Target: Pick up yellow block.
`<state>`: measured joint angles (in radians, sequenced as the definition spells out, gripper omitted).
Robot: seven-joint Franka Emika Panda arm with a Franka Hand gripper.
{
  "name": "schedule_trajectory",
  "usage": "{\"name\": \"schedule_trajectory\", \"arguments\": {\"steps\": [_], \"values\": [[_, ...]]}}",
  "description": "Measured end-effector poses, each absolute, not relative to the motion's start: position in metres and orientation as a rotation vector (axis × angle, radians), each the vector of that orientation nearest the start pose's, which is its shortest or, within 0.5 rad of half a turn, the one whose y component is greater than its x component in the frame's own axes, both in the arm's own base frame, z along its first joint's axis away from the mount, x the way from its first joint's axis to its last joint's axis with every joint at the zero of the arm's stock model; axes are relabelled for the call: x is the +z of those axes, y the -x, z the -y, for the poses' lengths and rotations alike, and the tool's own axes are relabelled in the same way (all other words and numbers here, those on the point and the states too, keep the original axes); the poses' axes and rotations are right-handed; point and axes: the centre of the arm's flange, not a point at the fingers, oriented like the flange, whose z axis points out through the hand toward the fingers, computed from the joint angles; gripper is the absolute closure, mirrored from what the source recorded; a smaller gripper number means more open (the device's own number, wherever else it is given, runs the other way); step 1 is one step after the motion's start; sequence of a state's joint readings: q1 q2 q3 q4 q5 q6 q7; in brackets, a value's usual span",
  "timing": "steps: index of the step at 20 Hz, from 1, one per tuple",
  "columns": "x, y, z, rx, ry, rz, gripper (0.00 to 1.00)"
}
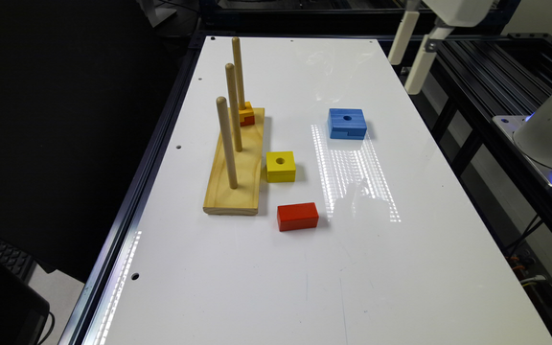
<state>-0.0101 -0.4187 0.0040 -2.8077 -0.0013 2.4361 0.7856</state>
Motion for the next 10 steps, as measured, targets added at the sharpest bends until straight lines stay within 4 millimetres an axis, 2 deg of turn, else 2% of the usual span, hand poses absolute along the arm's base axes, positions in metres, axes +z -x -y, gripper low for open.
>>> {"name": "schedule_trajectory", "arguments": {"steps": [5, 10], "values": [[0.32, -0.388, 0.003, -0.058, 2.886, -1.207, 0.0], [0.319, -0.404, 0.003, -0.053, 2.887, -1.208, 0.0]]}}
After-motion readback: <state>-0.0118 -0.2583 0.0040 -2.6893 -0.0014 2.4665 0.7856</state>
